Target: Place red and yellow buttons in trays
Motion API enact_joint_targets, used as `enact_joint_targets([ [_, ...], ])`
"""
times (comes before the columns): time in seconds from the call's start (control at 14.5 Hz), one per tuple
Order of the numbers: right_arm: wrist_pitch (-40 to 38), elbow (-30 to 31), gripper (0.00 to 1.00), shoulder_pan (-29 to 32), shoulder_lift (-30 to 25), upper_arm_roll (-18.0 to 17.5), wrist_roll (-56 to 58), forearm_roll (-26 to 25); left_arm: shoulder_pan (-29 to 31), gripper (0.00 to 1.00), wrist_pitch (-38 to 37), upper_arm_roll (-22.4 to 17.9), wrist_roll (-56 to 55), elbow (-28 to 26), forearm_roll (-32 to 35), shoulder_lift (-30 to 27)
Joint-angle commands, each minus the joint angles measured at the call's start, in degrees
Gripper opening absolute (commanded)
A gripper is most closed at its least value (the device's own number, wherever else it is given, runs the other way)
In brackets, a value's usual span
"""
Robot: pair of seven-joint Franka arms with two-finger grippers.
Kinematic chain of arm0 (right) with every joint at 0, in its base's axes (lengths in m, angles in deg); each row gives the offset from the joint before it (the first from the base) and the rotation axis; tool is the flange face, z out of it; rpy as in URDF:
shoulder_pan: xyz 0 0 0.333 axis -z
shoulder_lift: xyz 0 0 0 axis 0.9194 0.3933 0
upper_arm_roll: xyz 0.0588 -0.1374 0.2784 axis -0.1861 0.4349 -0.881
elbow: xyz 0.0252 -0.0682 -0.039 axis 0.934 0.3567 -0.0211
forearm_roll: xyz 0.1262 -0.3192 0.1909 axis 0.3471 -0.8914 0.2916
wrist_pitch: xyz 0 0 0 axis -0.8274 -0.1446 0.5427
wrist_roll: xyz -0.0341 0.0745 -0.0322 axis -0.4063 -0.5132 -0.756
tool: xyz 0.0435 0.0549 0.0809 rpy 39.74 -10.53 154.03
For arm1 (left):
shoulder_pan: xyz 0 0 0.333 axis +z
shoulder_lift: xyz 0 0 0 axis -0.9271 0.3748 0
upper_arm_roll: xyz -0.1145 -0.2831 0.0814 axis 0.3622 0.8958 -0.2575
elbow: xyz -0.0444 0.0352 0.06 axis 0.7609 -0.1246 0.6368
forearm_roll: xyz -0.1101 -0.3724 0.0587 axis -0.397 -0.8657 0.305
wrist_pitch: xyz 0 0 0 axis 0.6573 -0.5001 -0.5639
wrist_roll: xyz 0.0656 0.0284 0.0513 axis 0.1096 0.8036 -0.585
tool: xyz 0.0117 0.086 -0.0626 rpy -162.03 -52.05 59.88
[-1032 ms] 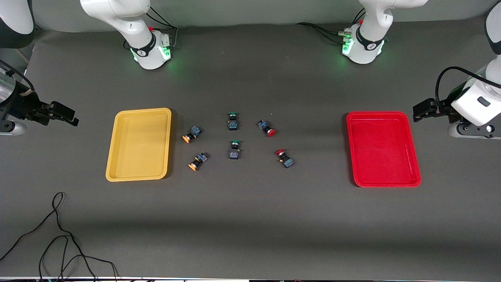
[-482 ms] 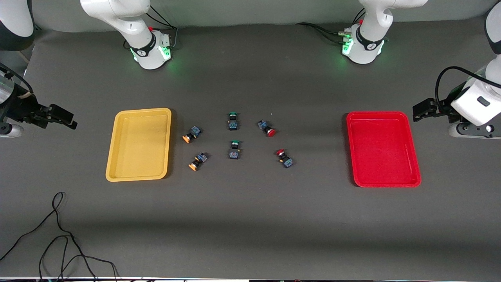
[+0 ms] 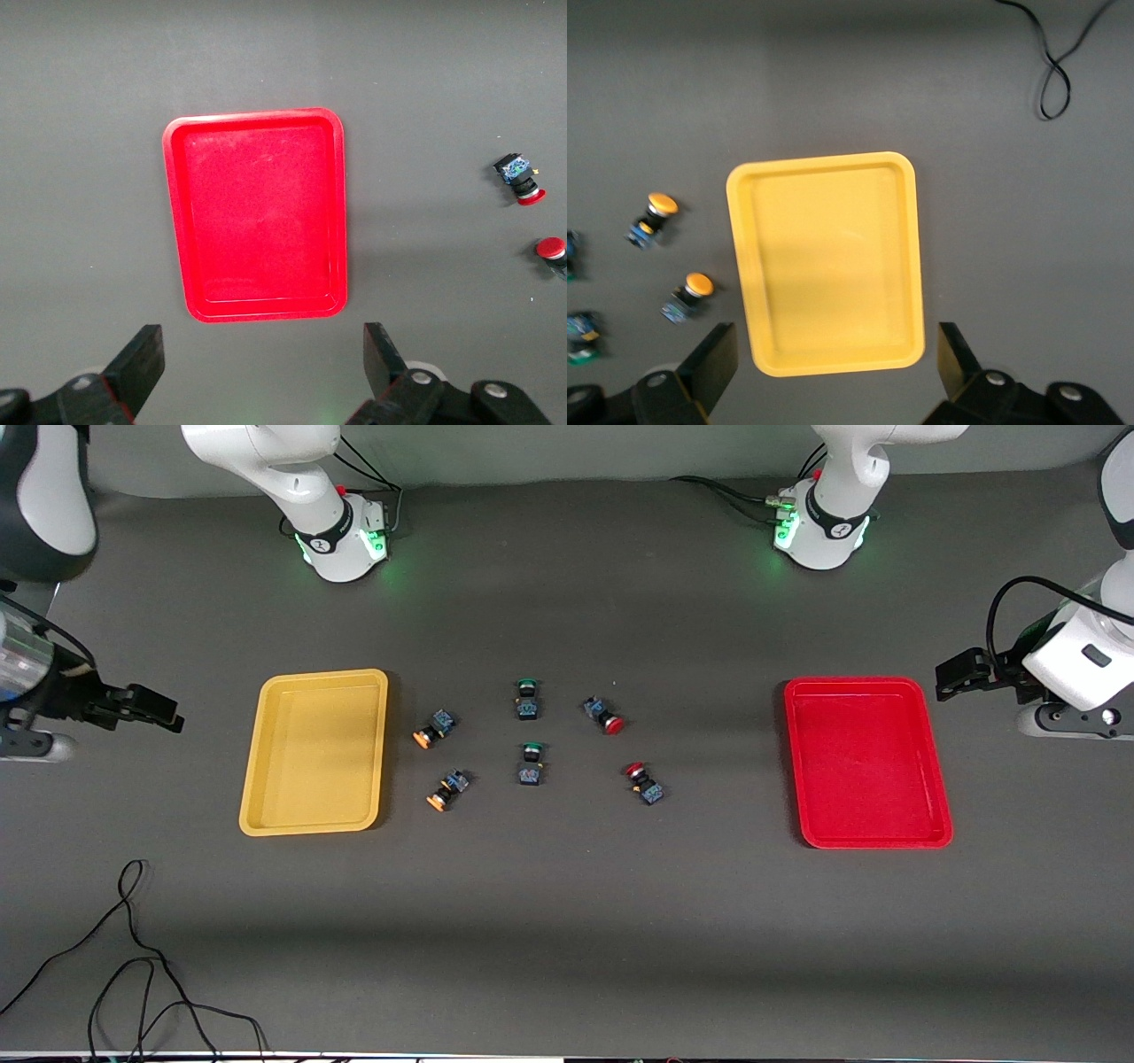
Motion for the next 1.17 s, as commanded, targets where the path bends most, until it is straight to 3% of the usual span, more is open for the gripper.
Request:
enact_joint_targets([
  [0.0, -0.39, 0.99, 1.00, -1.59, 0.40, -0.16, 3.63, -1.64, -0.79, 1.00, 0.05, -0.35, -2.72, -0.03, -0.46, -0.16],
  [0.21, -1.89, 3.10, 1.00, -2.72, -1.00, -0.16, -2.21, 3.43, -3.42, 1.00, -0.38, 1.32, -10.35, -0.56, -0.46, -0.25],
  [0.55, -2.68, 8.11, 1.00, -9.91, -2.41, -0.16, -34.35, 4.34, -14.56, 1.00, 4.25, 3.78, -30.54, -4.68, -4.42, -0.16],
  [0.76, 2.84, 11.71, 1.00, -17.57, -1.98, -0.16, -51.60, 4.34, -24.67, 1.00, 12.08, 3.87, -49.79, -7.94, -4.33, 1.68],
  [0.96, 10.21, 19.60, 1.00, -20.03, -2.23, -0.16, -57.78, 8.89, -31.53, 1.00, 16.56, 3.87, -66.66, -7.94, -3.72, 5.19],
  [1.1, 15.23, 24.10, 1.00, -22.58, -1.98, -0.16, -61.56, 9.17, -33.83, 1.00, 19.20, 3.87, -75.73, -7.94, -3.54, 7.13],
])
